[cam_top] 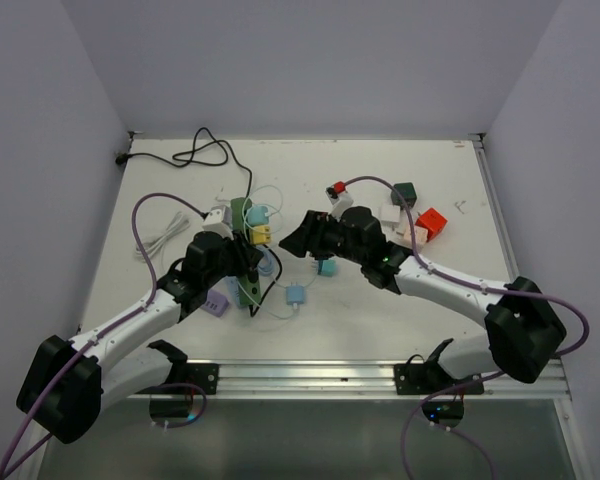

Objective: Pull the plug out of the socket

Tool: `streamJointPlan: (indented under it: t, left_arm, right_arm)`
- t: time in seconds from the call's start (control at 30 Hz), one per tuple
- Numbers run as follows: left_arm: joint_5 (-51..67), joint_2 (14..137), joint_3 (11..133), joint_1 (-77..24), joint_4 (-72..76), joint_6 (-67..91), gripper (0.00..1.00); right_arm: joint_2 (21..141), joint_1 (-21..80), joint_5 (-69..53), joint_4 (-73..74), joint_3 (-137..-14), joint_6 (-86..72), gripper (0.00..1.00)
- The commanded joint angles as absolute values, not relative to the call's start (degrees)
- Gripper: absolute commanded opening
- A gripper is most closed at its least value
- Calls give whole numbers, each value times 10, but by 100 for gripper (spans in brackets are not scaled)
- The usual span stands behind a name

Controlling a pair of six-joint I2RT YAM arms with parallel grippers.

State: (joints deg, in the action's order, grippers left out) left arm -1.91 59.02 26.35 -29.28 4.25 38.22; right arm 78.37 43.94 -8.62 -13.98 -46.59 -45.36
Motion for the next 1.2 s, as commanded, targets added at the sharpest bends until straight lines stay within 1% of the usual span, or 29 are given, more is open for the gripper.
streamJointPlan:
  t: [0.0, 0.6, 0.7, 0.73, 0.77, 0.8, 0.87, 0.9, 0.97, 1.0, 1.17]
  left_arm:
    - [-6, 575, 276, -290, 116, 372, 0]
    - [18, 575, 278, -300, 120, 371, 0]
    - [18, 576, 279, -301, 121, 370, 0]
    - [18, 577, 279, -301, 120, 369, 0]
    - [16, 577, 278, -302, 120, 368, 0]
    - [14, 578, 277, -303, 120, 367, 0]
    - [8, 577, 270, -304, 125, 361, 0]
    - [4, 576, 268, -305, 124, 362, 0]
    - [-15, 576, 265, -305, 119, 365, 0]
    - [-23, 576, 265, -305, 113, 366, 0]
    - [-97, 595, 270, -304, 51, 404, 0]
  right_arm:
    - [812, 449, -98, -168, -506, -446, 66]
    - [944, 464, -105, -193, -605, -449, 63]
    - [963, 466, -105, -197, -617, -456, 54]
    - [968, 468, -105, -199, -621, -459, 46]
    - [969, 468, -105, -200, -621, -461, 41]
    - [970, 468, -103, -200, -623, -461, 30]
    - [969, 469, -98, -198, -622, -461, 20]
    - [965, 469, -95, -192, -621, -461, 12]
    - [952, 469, -88, -179, -618, -454, 6]
    - [947, 469, -84, -175, -614, -452, 1]
    - [910, 469, -66, -147, -604, -434, 0]
